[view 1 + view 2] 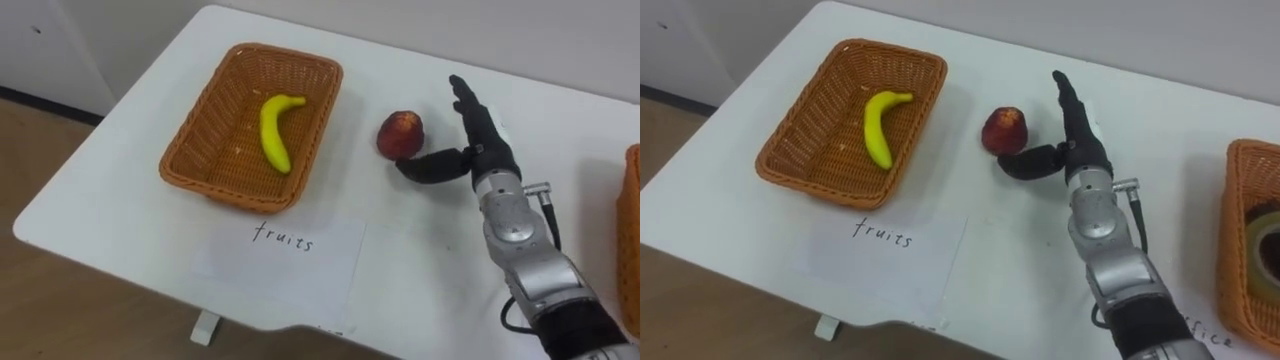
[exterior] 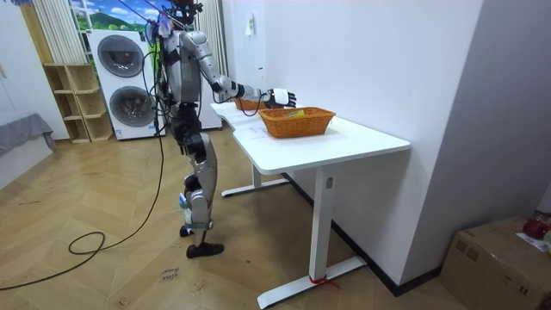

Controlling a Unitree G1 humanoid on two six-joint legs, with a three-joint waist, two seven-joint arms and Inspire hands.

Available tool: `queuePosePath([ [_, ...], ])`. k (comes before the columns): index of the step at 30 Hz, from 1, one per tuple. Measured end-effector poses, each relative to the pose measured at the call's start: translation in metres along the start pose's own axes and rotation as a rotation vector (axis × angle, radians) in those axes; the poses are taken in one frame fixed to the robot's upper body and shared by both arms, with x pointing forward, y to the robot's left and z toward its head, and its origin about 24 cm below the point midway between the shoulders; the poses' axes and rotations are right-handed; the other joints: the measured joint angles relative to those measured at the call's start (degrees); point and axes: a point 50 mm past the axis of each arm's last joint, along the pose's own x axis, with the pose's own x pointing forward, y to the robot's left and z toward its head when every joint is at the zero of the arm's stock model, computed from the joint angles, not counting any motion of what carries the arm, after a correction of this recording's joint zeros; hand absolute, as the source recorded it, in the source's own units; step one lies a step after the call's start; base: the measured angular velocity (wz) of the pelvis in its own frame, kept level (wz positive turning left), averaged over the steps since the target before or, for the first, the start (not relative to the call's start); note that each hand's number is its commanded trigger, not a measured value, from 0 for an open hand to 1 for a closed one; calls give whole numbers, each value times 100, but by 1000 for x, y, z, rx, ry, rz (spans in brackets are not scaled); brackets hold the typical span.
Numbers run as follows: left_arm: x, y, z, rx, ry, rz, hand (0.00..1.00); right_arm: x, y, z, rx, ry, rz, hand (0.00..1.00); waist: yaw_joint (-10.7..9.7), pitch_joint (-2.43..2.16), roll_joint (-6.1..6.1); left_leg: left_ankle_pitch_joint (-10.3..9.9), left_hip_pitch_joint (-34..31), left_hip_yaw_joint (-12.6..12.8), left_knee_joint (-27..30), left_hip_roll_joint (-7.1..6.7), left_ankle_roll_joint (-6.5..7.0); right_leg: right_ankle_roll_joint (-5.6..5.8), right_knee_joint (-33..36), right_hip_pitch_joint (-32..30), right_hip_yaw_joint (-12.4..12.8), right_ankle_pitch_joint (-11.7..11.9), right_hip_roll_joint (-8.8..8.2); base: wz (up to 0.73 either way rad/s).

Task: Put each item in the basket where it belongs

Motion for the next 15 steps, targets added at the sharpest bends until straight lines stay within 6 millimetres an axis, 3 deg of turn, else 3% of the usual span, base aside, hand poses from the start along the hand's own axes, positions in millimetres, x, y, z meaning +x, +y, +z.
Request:
queuePosePath([
  [8, 0, -2, -5, 25, 26, -12, 0, 0, 12, 7, -46, -35, 35, 0, 265, 38, -24, 0, -11, -18, 15, -4, 0, 0, -5, 5, -37, 0, -6, 1],
  [15, 0, -4, -5, 32, 25, -28, 0, 1, 15, 8, -41, -35, 41, 0, 289, 41, -19, 0, -91, -98, 64, -20, 0, 1, -9, -2, -135, 0, -20, 8],
])
